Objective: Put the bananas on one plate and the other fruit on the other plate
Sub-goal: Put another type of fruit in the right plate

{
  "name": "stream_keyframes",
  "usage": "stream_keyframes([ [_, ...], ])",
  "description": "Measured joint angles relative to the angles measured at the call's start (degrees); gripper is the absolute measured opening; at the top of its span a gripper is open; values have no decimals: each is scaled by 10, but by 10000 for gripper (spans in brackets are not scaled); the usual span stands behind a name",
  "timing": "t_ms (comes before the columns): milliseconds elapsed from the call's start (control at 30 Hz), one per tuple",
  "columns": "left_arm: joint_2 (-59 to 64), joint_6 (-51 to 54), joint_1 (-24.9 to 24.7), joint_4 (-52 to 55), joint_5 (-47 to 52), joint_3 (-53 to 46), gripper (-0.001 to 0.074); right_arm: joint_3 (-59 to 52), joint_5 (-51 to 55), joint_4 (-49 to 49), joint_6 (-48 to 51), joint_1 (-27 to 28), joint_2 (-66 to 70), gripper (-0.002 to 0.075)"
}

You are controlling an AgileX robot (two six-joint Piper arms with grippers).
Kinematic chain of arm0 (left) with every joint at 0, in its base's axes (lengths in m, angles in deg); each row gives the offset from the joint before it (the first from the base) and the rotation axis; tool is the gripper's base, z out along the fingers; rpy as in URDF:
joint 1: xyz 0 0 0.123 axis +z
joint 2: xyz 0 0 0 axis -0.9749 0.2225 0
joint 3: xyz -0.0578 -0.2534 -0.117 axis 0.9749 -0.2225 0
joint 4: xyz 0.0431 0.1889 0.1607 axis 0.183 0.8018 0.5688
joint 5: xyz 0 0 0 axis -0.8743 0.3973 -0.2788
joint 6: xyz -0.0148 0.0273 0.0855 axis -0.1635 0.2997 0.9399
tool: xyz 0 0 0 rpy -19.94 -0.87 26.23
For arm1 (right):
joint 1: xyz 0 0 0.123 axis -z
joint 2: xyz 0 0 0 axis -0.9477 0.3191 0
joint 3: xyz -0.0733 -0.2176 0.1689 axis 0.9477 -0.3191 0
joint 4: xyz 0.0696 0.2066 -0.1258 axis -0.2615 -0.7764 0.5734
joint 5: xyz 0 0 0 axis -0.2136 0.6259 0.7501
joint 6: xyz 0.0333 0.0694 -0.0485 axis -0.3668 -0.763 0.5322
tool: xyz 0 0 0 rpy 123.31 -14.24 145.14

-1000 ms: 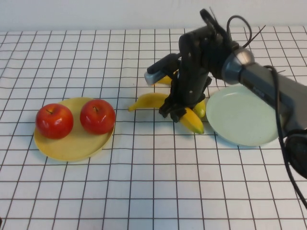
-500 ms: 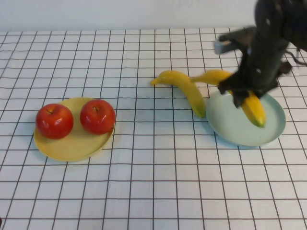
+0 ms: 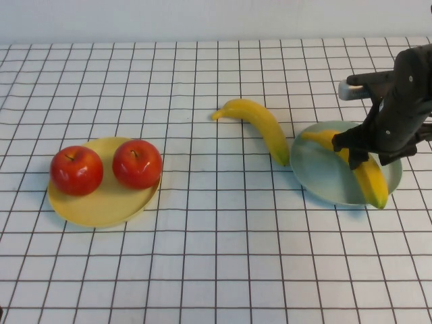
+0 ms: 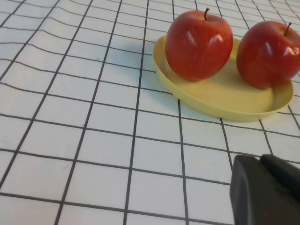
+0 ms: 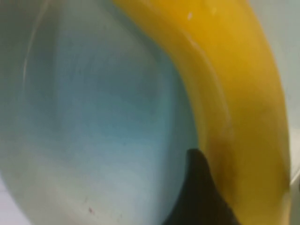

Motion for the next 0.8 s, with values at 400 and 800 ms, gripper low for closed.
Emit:
stream_keyframes([
  [400, 0, 0, 0, 0, 0, 0, -2, 74, -26, 1, -6, -37, -12, 415],
  [800, 0, 0, 0, 0, 0, 0, -2, 306, 34, -9, 113, -99, 130, 416],
])
